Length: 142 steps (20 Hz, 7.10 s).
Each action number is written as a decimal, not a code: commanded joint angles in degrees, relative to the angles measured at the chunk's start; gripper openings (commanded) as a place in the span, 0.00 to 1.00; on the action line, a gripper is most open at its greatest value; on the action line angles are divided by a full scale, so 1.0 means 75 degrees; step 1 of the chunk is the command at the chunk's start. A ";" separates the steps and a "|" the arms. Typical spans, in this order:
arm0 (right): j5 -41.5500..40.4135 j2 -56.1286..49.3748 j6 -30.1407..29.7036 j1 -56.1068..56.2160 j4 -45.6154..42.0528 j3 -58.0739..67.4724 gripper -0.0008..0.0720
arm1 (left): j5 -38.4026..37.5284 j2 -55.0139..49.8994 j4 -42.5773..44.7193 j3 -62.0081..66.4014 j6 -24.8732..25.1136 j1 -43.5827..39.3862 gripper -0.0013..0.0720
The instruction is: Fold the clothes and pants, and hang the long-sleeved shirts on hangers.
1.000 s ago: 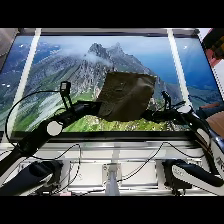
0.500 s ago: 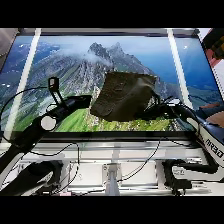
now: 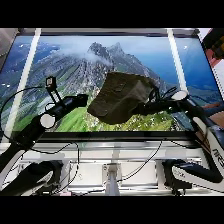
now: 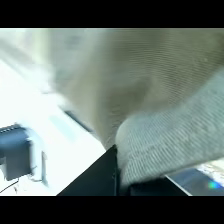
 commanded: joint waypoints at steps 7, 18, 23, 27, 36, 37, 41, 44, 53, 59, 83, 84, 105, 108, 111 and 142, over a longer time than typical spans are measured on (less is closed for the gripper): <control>0.2256 0.1673 0.1690 -0.0254 -0.2404 0.1629 0.06 | -0.2451 -0.0012 0.0003 -0.0003 0.0003 0.0012 0.82; 0.2474 0.1676 0.1988 -0.0256 -0.6175 0.1326 0.84 | -0.2702 -0.0012 0.0003 -0.0003 0.0003 0.0012 0.82; 0.2040 0.2011 0.1912 -0.0490 -0.7979 0.1323 0.75 | -0.2704 -0.0009 0.0003 -0.0003 0.0003 0.0012 0.82; 0.1670 0.3185 0.1897 -0.1670 -0.7816 0.0868 0.56 | -0.3171 -0.0012 0.0000 -0.0003 0.0000 0.0012 0.82; 0.0822 0.6516 0.1923 -0.3115 -0.5735 -0.3060 0.06 | -0.4074 -0.0245 -0.0618 0.0000 0.0070 -0.0181 0.82; 0.0947 0.6513 0.2063 -0.3118 -0.5444 -0.2955 0.06 | -0.4100 -0.0452 -0.1026 -0.0003 0.0388 -0.0321 0.82; 0.1131 0.6493 0.2095 -0.3112 -0.4386 -0.2841 0.06 | -0.3803 -0.1652 -0.3077 -0.0003 0.2154 -0.0787 0.82; 0.1297 0.6376 0.2090 -0.3112 -0.4278 -0.2838 0.06 | -0.3660 -0.2492 -0.3276 0.0003 0.2232 -0.0743 0.97; 0.0874 0.6318 0.1912 -0.3112 -0.3156 -0.2838 0.06 | -0.2955 -0.2955 -0.3821 0.0006 0.2285 -0.0772 0.95; 0.0673 0.6321 0.2043 -0.3112 -0.2451 -0.2783 0.06 | -0.2891 -0.3051 -0.4409 0.0006 0.2288 -0.0889 0.79; 0.0347 0.2888 0.1859 -0.3112 -0.1177 -0.2186 0.50 | -0.1177 -0.2500 -0.4039 0.1766 0.3101 0.0096 0.08; 0.0705 0.2480 0.1702 -0.3110 -0.0918 -0.2197 0.53 | -0.1180 -0.2492 -0.3774 0.1760 0.2920 0.0093 0.08; -0.2477 0.1113 0.4363 0.1000 -0.0402 -0.3436 0.79 | -0.1580 -0.2492 -0.3389 0.1664 0.2830 0.0061 0.09; -0.2492 0.0653 0.4386 0.1000 0.0146 -0.3436 0.78 | -0.1582 -0.2492 -0.3389 0.1664 0.2830 0.0061 0.09; -0.2454 0.0277 0.4351 0.1000 0.0484 -0.3433 0.75 | -0.1580 -0.2492 -0.3389 0.1664 0.2830 0.0061 0.09; -0.1355 0.5511 0.2500 0.0991 -0.1553 0.2961 0.06 | -0.0729 0.4893 -0.2885 0.1679 0.3165 0.0061 0.09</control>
